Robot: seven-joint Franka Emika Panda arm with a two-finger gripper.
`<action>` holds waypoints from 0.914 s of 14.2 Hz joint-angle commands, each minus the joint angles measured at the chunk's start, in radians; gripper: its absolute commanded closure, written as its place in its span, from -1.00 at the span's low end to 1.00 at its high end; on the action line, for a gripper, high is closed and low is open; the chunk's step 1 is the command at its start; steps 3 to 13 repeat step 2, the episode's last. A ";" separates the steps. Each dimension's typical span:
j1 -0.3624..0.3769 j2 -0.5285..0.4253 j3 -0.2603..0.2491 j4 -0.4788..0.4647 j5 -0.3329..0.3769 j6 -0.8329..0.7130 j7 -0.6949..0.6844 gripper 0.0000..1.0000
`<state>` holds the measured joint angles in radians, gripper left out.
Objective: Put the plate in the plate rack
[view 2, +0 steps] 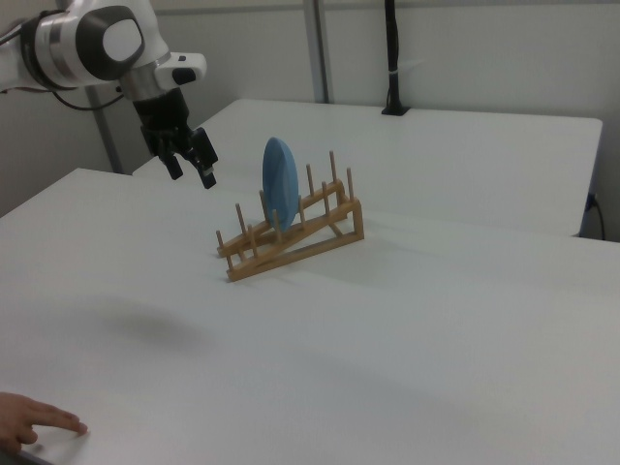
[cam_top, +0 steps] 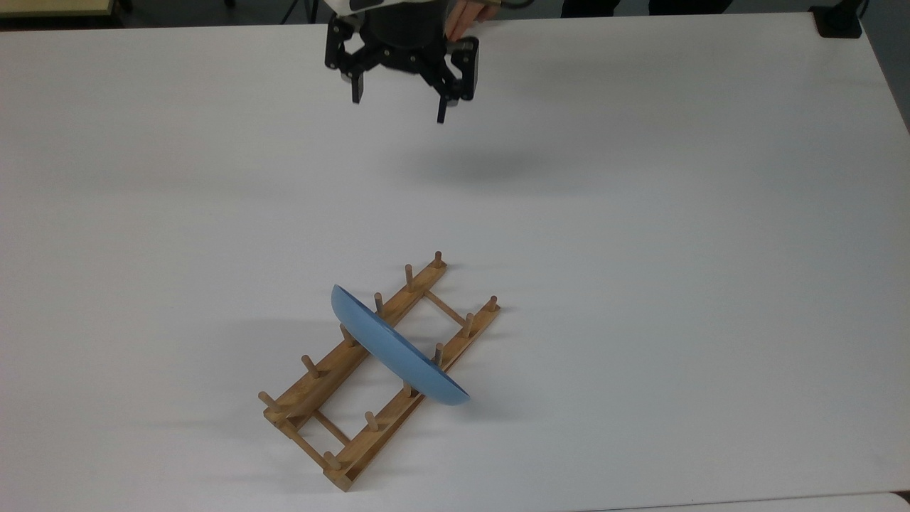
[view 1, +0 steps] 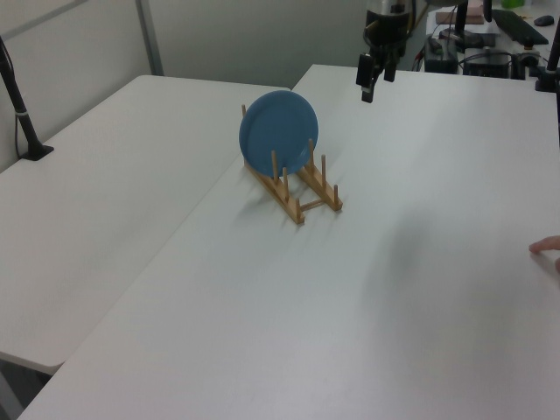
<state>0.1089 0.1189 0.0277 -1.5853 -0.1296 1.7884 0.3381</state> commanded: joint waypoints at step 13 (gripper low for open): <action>-0.005 -0.022 -0.012 -0.007 0.082 -0.073 -0.070 -1.00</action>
